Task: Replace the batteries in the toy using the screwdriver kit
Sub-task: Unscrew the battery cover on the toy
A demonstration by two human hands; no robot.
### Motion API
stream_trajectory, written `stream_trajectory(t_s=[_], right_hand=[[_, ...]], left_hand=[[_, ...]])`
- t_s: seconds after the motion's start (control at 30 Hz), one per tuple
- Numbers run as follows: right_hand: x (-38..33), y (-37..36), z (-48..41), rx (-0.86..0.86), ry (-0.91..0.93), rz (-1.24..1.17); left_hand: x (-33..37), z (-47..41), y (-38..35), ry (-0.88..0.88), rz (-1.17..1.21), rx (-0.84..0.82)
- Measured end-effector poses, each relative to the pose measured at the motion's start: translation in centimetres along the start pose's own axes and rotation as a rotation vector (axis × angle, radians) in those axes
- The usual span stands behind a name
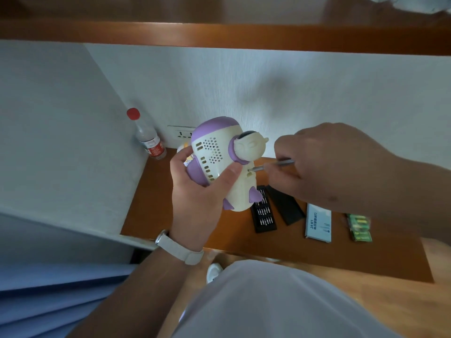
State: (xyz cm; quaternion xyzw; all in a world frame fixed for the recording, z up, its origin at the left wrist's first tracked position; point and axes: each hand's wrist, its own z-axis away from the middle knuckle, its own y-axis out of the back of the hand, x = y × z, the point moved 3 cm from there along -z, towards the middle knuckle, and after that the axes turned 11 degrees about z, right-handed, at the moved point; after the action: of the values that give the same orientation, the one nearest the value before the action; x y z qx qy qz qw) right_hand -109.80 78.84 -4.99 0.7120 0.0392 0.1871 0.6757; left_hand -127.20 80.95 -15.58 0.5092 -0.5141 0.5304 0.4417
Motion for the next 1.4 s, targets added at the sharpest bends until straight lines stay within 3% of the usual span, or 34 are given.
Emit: stream_trajectory(t_s=[0.83, 1.07, 1.4], right_hand=[[1.1, 0.6, 1.5, -0.015, -0.058, -0.158], [1.9, -0.1, 1.4, -0.047, -0.116, -0.056], [3.0, -0.2, 1.4, -0.008, -0.108, -0.204]], left_hand=[[0.3, -0.3, -1.8, -0.027, -0.030, -0.041], [0.2, -0.5, -2.5, -0.011, -0.008, -0.048], [-0.1, -0.8, -3.4, -0.014, -0.020, -0.034]])
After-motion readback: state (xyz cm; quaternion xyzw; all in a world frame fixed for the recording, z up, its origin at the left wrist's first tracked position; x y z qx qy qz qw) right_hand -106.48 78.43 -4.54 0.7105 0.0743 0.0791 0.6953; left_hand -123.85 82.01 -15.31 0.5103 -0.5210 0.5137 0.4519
